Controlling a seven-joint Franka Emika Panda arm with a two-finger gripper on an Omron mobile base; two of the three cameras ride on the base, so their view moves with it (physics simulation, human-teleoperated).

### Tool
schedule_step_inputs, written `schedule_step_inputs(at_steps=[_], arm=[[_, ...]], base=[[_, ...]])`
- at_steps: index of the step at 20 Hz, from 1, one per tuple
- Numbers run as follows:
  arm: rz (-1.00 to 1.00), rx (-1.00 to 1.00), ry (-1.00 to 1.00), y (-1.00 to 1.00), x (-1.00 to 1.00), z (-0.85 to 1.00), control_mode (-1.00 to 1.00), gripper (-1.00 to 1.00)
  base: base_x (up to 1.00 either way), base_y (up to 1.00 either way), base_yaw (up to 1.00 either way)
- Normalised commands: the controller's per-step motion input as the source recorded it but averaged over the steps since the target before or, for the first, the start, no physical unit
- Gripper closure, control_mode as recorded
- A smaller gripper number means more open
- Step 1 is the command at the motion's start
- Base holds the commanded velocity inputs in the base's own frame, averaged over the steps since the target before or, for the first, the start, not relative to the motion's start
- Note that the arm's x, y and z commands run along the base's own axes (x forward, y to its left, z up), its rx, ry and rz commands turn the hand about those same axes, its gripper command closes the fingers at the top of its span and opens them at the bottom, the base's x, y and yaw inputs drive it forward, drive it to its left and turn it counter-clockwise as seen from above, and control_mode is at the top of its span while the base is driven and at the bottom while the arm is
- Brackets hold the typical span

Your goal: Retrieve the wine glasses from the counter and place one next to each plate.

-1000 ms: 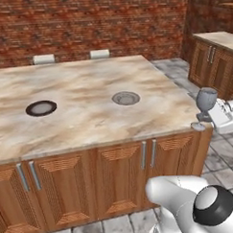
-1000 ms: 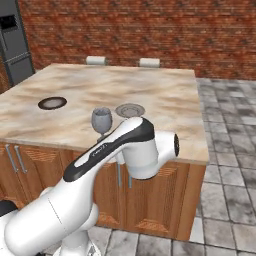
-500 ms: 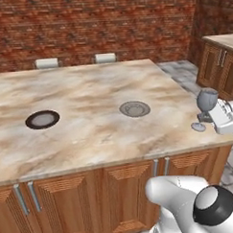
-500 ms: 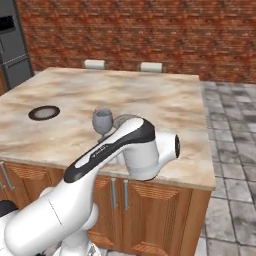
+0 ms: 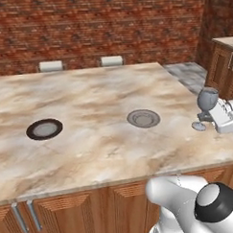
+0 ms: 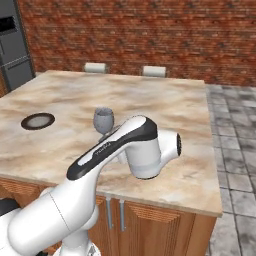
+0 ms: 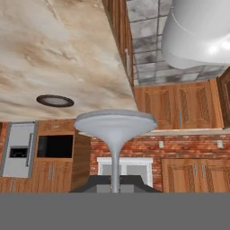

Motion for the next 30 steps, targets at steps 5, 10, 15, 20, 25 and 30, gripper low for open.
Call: schedule_step_inputs(at_steps=[5,10,15,20,25,30], arm=[[0.0,0.0,0.0,0.0,0.0,0.0,1.0,1.0],[0.0,0.0,0.0,0.0,0.0,0.0,1.0,1.0],[0.0,0.0,0.0,0.0,0.0,0.0,1.0,1.0],[0.0,0.0,0.0,0.0,0.0,0.0,1.0,1.0],[0.0,0.0,0.0,0.0,0.0,0.0,1.0,1.0],[0.0,0.0,0.03,-0.36,0.32,-0.17,-1.0,1.0]], base=[[0.48,0.0,0.05],[0.28,0.0,0.07],[0.05,0.0,0.11],[0.0,0.0,0.14],[0.04,-0.04,0.08],[0.0,0.0,0.0]])
